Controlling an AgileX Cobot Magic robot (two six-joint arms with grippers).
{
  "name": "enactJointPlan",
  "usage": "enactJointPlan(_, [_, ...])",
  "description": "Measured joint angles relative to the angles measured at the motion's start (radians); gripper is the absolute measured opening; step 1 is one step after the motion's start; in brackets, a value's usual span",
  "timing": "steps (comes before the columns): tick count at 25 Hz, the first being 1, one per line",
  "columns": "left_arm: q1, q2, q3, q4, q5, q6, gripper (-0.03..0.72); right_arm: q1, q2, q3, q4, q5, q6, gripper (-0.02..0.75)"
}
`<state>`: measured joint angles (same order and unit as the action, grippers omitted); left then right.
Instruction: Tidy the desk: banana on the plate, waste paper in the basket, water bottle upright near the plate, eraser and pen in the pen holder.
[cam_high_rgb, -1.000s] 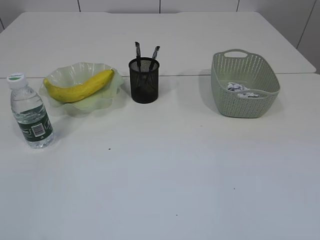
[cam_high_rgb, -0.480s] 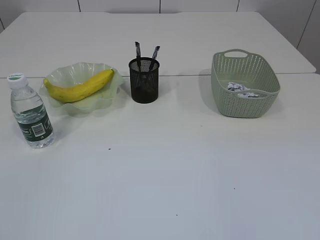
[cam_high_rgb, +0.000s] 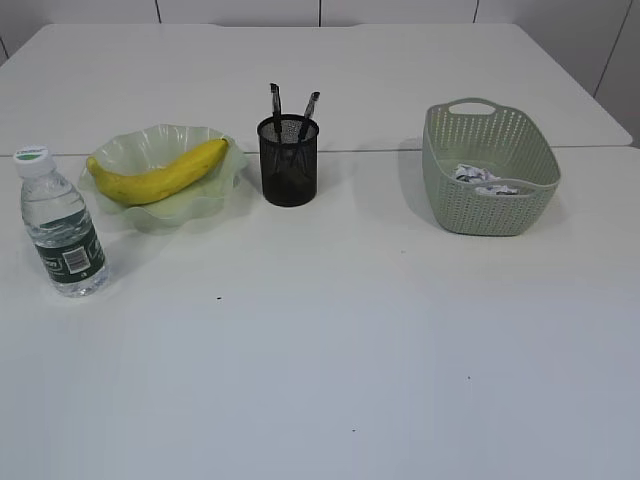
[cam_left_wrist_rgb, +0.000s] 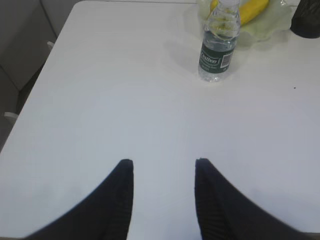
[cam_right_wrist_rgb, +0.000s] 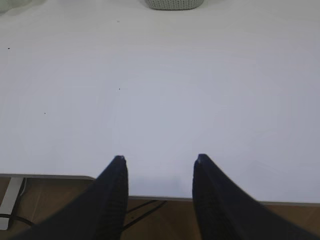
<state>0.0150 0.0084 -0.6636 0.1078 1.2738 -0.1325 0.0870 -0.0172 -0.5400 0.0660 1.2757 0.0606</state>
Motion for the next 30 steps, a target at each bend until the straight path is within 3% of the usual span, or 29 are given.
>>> enactJointPlan(11, [0.0,0.0,0.056,-0.014,-0.023,0.002,0.296,0.0,0.0,0.006,0.003,-0.015,-0.034,0.321])
enactJointPlan(18, [0.0,0.0,0.1,-0.035,-0.078,0.003,0.383,0.0,0.0,0.012,0.011,-0.042,-0.072,0.321])
enactJointPlan(30, [0.0,0.0,0.132,-0.037,-0.151,0.005,0.406,0.0,0.0,0.049,0.048,-0.125,-0.146,0.36])
